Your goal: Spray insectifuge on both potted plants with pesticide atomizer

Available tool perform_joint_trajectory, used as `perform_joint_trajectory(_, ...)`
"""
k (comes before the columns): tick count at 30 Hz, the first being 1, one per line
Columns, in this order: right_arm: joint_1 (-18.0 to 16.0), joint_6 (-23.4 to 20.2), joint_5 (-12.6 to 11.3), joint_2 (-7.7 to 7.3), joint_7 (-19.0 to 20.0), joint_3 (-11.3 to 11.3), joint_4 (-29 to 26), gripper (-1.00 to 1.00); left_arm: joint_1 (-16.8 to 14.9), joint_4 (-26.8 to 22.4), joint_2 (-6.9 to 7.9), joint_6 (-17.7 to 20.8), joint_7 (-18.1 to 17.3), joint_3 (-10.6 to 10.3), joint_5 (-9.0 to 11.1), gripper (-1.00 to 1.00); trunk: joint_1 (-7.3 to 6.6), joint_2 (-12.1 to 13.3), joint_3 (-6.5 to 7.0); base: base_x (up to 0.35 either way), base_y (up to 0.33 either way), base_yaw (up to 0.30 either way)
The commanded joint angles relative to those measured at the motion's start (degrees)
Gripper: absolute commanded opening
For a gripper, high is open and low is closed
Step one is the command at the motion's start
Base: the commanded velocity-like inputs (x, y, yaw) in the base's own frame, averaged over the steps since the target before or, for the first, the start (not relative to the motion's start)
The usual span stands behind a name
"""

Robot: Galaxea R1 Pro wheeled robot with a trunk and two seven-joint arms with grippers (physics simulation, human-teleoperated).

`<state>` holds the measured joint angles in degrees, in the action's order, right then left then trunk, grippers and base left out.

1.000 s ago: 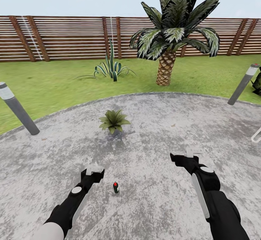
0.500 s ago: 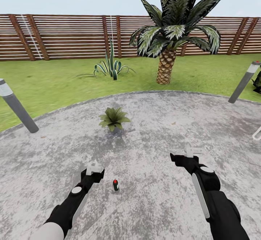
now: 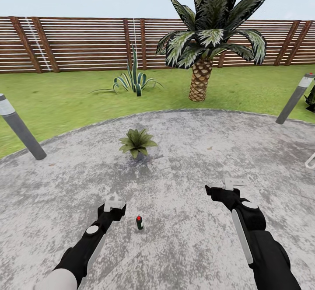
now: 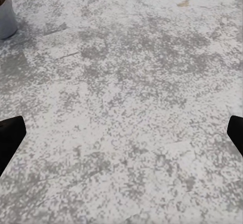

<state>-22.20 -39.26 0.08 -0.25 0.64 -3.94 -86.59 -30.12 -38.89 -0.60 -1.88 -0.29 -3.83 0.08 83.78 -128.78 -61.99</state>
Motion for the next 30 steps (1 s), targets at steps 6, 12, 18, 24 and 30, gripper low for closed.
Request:
perform_joint_trajectory(6, -0.03, -0.29, 0.01, -0.01, 0.07, -0.02, -0.07, 1.00, -0.03, 0.04, -0.01, -0.17, -0.05, -0.04, 0.01, 1.00, -0.01, -0.02, -0.04, 0.000, -0.112, 0.000)
perform_joint_trajectory(12, -0.03, -0.29, 0.01, -0.01, 0.07, -0.02, -0.07, 1.00, 0.04, -0.36, -0.02, -1.32, -0.06, -0.12, 0.01, 1.00, -0.01, -0.02, -0.04, 0.000, -0.026, 0.000)
perform_joint_trajectory(18, -0.03, -0.29, 0.01, -0.01, 0.07, -0.02, -0.07, 1.00, 0.06, -0.38, -0.02, -1.60, -0.06, -0.13, 0.01, 1.00, -0.01, -0.02, -0.05, 0.000, -0.001, 0.000)
perform_joint_trajectory(24, -0.03, -0.28, 0.03, -0.01, 0.07, -0.06, -0.07, 1.00, 0.06, 0.00, -0.01, -1.62, -0.06, -0.05, 0.01, 1.00, -0.01, -0.02, -0.33, 0.000, 0.000, 0.000)
perform_joint_trajectory(30, -0.03, -0.26, 0.01, -0.05, 0.07, -0.10, -0.07, 1.00, 0.06, 0.03, -0.01, -1.63, -0.06, -0.04, 0.01, 1.00, -0.01, -0.02, -0.86, 0.000, 0.000, 0.000)
